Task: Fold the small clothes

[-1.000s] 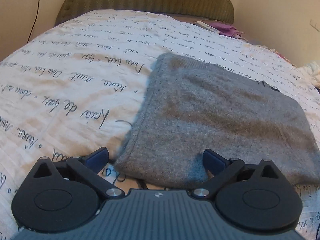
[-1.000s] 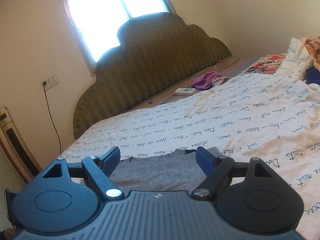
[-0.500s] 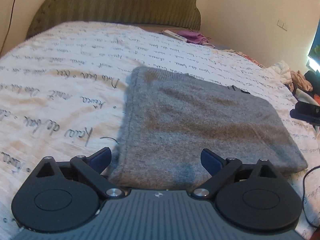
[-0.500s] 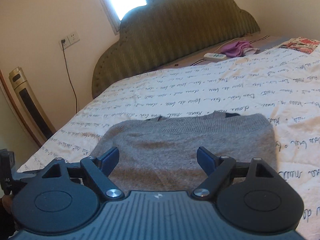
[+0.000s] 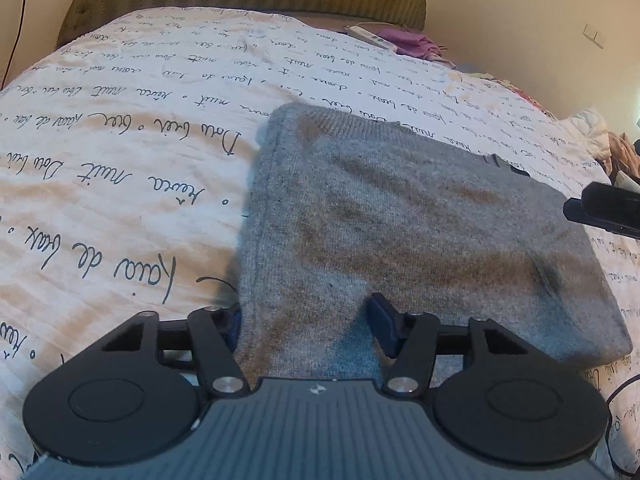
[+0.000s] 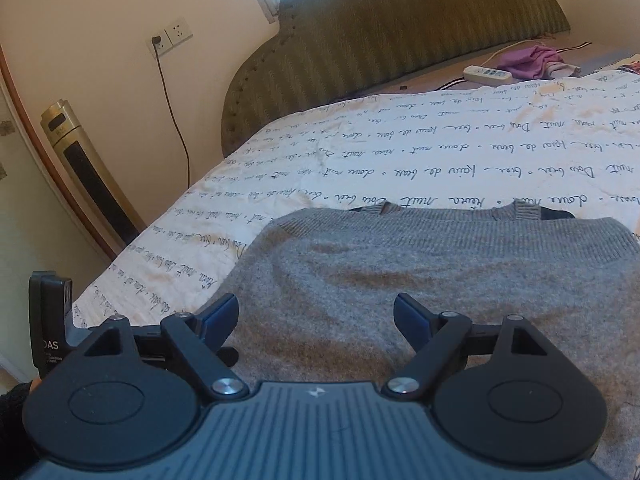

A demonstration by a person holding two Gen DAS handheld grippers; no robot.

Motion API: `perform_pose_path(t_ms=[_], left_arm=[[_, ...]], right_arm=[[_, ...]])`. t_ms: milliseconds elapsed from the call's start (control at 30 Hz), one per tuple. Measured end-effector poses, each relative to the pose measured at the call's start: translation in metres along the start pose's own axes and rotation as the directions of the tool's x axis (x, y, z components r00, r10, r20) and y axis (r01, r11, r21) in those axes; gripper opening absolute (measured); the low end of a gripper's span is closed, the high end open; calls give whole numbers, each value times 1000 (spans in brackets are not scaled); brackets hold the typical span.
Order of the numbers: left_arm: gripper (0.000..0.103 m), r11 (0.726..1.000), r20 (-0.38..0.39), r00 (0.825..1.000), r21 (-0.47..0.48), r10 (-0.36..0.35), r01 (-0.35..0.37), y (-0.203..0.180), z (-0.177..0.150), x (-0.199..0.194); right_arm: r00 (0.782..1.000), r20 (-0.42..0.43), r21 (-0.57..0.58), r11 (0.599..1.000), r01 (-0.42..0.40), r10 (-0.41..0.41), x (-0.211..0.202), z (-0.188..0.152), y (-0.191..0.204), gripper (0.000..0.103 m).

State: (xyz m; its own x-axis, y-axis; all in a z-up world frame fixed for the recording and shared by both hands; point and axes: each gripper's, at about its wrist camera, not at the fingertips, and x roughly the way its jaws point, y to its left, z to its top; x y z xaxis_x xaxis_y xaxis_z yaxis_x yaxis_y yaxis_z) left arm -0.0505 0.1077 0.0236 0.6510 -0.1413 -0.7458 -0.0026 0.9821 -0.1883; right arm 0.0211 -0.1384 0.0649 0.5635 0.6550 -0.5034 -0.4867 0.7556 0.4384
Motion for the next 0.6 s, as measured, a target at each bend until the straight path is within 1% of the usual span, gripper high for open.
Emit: perform_pose_path(t_ms=[100,167,200,233,333,400,467,533,600], left_arm=[[47,1000,0,1000,0,6,-6,1,1,-1],[36,1000,6,1000,2,14,-14,1,1,-2],[32,1000,9,1000,6,12,-12,0,1,-2],[26,1000,9,1000,8,9,-9,-1,1,-2],[15,1000,17,1000,13,16,-16,-5,0,-3],[13,999,45,998,31,43,-45,-10,0,-7],[12,992,97,992,88,82,-91,-23,-3,-15],[12,976,164,980,167,109,-137,-41,-7,-24],[11,960,207,972,232,112,-160,-56,-11,-29]], right_arm=[[1000,-5,0,1000,-24,24,8,10,4,85],[999,-10,-1,999,-34,34,14,15,5,85],[999,-13,-3,999,-40,39,17,18,7,85],[999,-17,-2,999,-44,44,20,20,7,85],[998,-33,0,999,-53,53,28,26,9,85],[997,-46,1,998,-61,61,34,29,9,85],[996,-59,11,997,-72,72,39,33,7,85],[992,-87,42,995,-90,94,49,38,2,85],[983,-128,94,989,-117,129,63,46,-5,85]])
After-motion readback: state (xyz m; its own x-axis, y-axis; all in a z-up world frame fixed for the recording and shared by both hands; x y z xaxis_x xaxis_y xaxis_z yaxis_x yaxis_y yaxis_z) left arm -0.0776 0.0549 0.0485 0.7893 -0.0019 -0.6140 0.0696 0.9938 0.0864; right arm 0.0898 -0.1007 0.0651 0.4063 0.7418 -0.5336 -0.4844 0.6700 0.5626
